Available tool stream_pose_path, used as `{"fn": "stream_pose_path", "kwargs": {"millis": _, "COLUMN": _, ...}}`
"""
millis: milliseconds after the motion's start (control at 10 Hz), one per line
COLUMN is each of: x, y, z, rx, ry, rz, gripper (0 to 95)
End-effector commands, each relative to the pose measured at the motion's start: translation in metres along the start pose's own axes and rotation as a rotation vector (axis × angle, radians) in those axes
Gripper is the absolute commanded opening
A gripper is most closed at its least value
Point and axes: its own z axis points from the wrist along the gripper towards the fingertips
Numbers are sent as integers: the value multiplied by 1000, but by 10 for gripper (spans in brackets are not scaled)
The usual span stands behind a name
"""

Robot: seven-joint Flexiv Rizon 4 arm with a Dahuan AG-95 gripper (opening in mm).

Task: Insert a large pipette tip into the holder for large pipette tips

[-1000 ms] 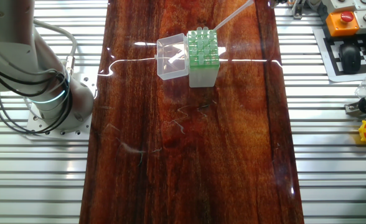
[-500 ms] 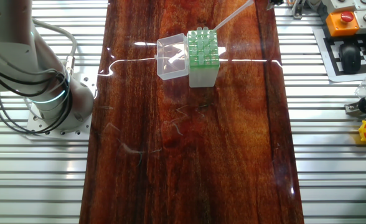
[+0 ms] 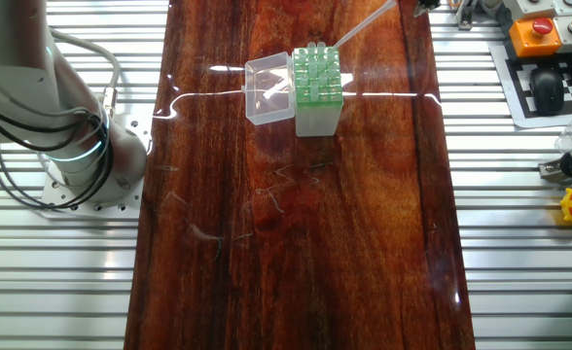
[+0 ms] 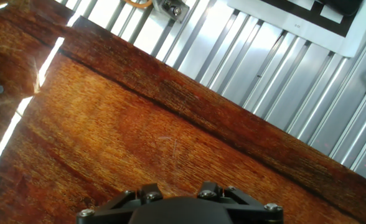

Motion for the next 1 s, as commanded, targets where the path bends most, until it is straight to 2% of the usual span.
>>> {"fn": "stream_pose_path", "kwargs": {"millis": 100, "x": 7, "y": 5, "z": 4, "rx": 3, "ry": -5, "rz": 8, "gripper": 380}}
{"fn": "stream_pose_path", "kwargs": {"millis": 500, "x": 19, "y": 12, "z": 9, "rx": 7, "ry": -9, "rz": 16, "gripper": 380}}
{"fn": "stream_pose_path", "kwargs": {"millis": 1000, "x": 20, "y": 13, "z": 9, "rx": 10, "ry": -11, "rz": 20, "gripper": 380}}
